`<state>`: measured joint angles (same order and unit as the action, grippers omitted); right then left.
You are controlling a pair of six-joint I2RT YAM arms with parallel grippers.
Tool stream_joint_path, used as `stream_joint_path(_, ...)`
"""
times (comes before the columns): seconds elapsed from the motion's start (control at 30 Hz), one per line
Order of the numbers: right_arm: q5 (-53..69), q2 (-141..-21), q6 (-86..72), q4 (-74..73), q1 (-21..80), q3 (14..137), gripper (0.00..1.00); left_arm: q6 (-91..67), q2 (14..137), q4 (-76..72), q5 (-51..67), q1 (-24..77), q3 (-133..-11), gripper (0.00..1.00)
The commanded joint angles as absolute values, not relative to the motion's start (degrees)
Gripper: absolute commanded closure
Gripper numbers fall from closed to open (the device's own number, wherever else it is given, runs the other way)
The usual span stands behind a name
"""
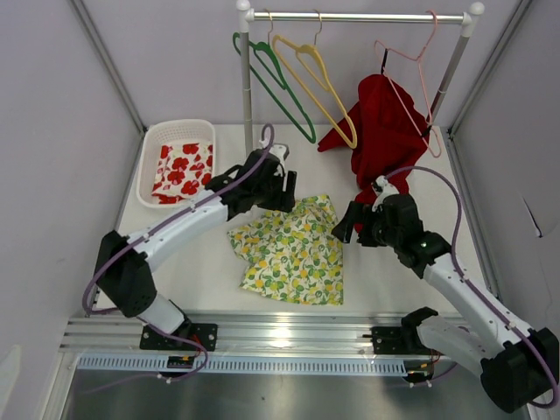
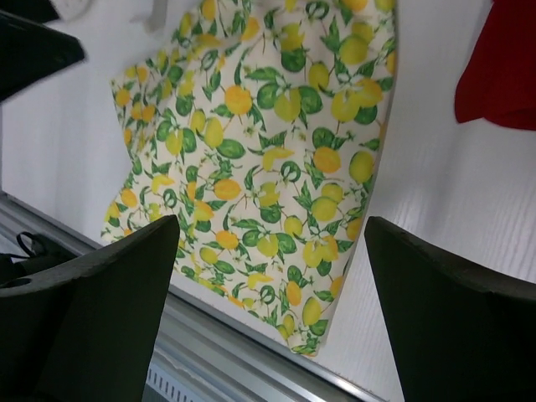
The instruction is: Place the skirt on the hanger
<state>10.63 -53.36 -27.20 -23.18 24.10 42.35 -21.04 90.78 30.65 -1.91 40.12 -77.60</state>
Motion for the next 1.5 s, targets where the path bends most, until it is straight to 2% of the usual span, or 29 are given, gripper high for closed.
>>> stream_joint_path(0.0, 6.07, -56.33, -29.18, -18.29, 26.10, 40.78, 0.01, -25.04, 84.29, 30.14, -14.57, 39.73, -72.45, 0.26)
stream_joint_path(0.13, 3.87, -61.42, -30.06, -16.52, 26.19, 40.52, 0.01, -28.38, 80.87, 31.55, -19.16, 39.46, -66.19, 0.31)
stream_joint_path(0.2, 3.52, -63.71, -30.49, -18.18, 26.45, 40.69, 0.07, -32.05, 77.11, 30.07, -18.03, 39.38, -60.24, 0.33)
stream_joint_path(0.33, 2.98, -60.75, -32.16, -17.50, 27.16, 34.57, 0.09, -38.22, 70.32, 26.38, -18.19, 38.94, -48.02, 0.29)
stream_joint_path(0.5, 6.50, -62.04, -33.75, -12.40, 27.51, 30.76, 0.11, -41.83, 68.20, 23.21, -17.41, 37.71, -42.46, 0.23)
stream_joint_path(0.63, 5.98, -69.85, -33.92, -9.76, 29.35, 31.73, 0.14, -42.80, 69.34, 22.41, -17.93, 36.83, -40.96, 0.22)
stream_joint_path(0.8, 4.75, -73.39, -34.63, -6.77, 29.44, 31.20, 0.17, -44.21, 72.76, 18.29, -16.98, 33.76, -37.18, 0.21)
stream_joint_path(1.0, 3.08, -74.00, -34.37, -6.94, 29.44, 32.08, 0.29, -44.47, 81.82, 13.19, -15.29, 32.08, -38.32, 0.26)
stream_joint_path(1.07, 3.08, -74.18, -34.28, -6.94, 29.36, 32.25, 0.38, -44.56, 84.01, 12.31, -15.03, 32.08, -38.67, 0.32)
stream_joint_path(1.1, 3.08, -74.18, -34.02, -6.86, 29.27, 32.52, 0.44, -44.39, 84.63, 11.09, -14.86, 32.08, -39.37, 0.40)
stream_joint_path(1.17, 3.25, -74.62, -33.93, -6.77, 29.18, 33.04, 0.52, -43.51, 86.21, 10.29, -13.98, 32.08, -40.86, 0.54)
stream_joint_path(1.2, 3.25, -74.88, -33.58, -6.85, 29.09, 33.31, 0.58, -42.98, 86.57, 9.94, -13.80, 31.99, -42.17, 0.71)
stream_joint_path(1.27, 2.99, -75.06, -33.14, -7.38, 28.74, 33.84, 0.65, -41.23, 86.75, 10.54, -13.53, 32.08, -43.50, 0.86)
stream_joint_path(1.3, 2.99, -74.88, -32.70, -7.90, 28.39, 34.01, 0.71, -40.70, 86.05, 11.76, -13.62, 32.17, -46.03, 0.97)
stream_joint_path(1.33, 2.99, -74.53, -32.43, -8.26, 27.95, 34.01, 0.74, -39.48, 85.44, 12.82, -14.06, 32.17, -46.84, 1.00)
stream_joint_path(1.47, 4.21, -71.82, -30.33, -10.54, 23.22, 34.01, 0.83, -34.47, 80.43, 20.62, -17.83, 32.34, -54.28, 1.00)
